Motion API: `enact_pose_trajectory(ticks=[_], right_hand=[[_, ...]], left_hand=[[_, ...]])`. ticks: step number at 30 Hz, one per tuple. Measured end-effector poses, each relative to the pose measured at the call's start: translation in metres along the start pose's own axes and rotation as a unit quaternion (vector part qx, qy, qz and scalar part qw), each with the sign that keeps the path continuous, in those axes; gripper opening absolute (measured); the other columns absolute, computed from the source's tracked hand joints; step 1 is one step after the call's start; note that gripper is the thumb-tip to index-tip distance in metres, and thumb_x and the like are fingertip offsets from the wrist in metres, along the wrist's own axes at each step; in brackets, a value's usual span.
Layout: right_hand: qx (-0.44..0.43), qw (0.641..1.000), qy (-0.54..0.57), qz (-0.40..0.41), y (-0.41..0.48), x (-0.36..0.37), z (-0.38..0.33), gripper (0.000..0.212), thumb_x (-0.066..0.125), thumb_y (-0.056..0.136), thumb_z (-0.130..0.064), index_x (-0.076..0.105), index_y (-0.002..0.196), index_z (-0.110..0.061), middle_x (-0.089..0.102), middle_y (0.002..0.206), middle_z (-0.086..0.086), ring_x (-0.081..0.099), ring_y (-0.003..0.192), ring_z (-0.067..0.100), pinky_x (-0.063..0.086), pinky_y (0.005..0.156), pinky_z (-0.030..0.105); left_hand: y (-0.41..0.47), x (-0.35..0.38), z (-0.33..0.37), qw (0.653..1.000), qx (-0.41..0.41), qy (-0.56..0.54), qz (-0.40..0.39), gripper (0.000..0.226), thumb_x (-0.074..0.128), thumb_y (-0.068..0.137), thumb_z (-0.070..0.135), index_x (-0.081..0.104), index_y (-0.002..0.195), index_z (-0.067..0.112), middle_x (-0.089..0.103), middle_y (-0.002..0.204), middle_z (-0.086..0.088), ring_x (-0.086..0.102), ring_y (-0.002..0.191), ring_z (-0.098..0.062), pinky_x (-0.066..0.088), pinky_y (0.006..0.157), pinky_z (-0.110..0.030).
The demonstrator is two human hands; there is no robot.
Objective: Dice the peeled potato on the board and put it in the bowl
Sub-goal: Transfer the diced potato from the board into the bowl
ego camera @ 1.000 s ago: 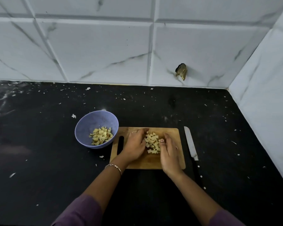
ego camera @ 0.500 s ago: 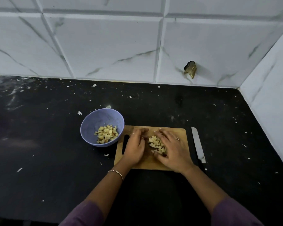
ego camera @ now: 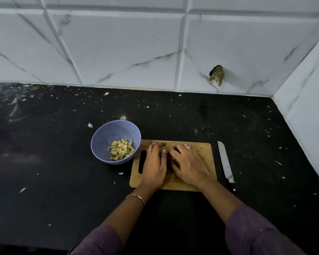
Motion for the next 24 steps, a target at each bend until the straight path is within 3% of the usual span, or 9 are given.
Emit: enact_pose_trajectory(ticks=[5,9,13,15,19,24], right_hand=[[-0.007,0.998,0.012,0.054,0.003,0.002,-0.002,0.014,0.053,0.092,-0.023,0.064,0.098,-0.016,0.059,0.096,0.0,0.053,0.083,0.016,0.05,0.068,0.032],[0.009,0.997,0.024,0.067,0.006,0.0,-0.005,0.025,0.044,0.096,-0.029,0.063,0.084,-0.018,0.059,0.081,-0.003,0.051,0.069,0.011,0.048,0.058,0.03],[0.095,0.988,0.097,0.071,0.012,-0.007,-0.005,0.03,0.047,0.099,-0.034,0.06,0.075,-0.023,0.054,0.07,-0.012,0.05,0.061,0.005,0.045,0.057,0.025],[0.168,0.966,0.182,0.08,0.016,-0.013,-0.005,0.037,0.046,0.102,-0.04,0.06,0.072,-0.022,0.052,0.064,-0.012,0.052,0.057,0.003,0.042,0.054,0.019],[0.295,0.85,0.418,0.126,0.028,-0.031,-0.012,0.048,0.046,0.102,-0.042,0.052,0.064,-0.014,0.043,0.053,-0.006,0.04,0.049,0.006,0.035,0.051,0.026],[0.435,0.589,0.669,0.128,0.045,-0.057,-0.035,0.045,0.052,0.1,-0.043,0.056,0.063,-0.018,0.053,0.059,0.0,0.053,0.057,0.014,0.046,0.062,0.03]], left_hand=[[-0.001,0.001,0.0,1.0,0.011,-0.004,0.013,0.029,0.042,0.105,0.022,0.055,0.128,0.012,0.054,0.13,-0.001,0.043,0.111,-0.002,0.028,0.088,0.001],[0.0,-0.001,0.0,1.0,0.006,-0.01,-0.001,0.029,0.042,0.104,0.023,0.054,0.129,0.014,0.054,0.129,0.001,0.044,0.11,-0.001,0.029,0.085,0.002],[-0.001,-0.001,-0.002,1.0,0.01,-0.023,-0.008,0.027,0.042,0.104,0.024,0.054,0.127,0.015,0.057,0.124,0.002,0.049,0.107,-0.003,0.031,0.084,0.001],[0.0,-0.001,-0.002,0.999,0.012,-0.032,-0.009,0.027,0.042,0.104,0.024,0.054,0.126,0.014,0.059,0.121,0.001,0.051,0.107,-0.005,0.034,0.085,-0.004],[0.0,-0.005,0.005,0.997,0.015,-0.075,-0.004,0.03,0.038,0.105,0.031,0.053,0.129,0.021,0.058,0.123,0.006,0.05,0.114,-0.002,0.042,0.097,-0.024],[0.001,-0.012,0.04,0.985,0.059,-0.156,0.04,0.043,0.033,0.102,0.039,0.049,0.138,0.021,0.054,0.134,0.01,0.048,0.124,0.002,0.04,0.102,-0.017]])
Point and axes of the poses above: each hand's wrist, its own y-axis towards the middle knuckle, its own x-axis out of the palm, z = x × y, the point moved 1 cm from there along y, towards the middle knuckle
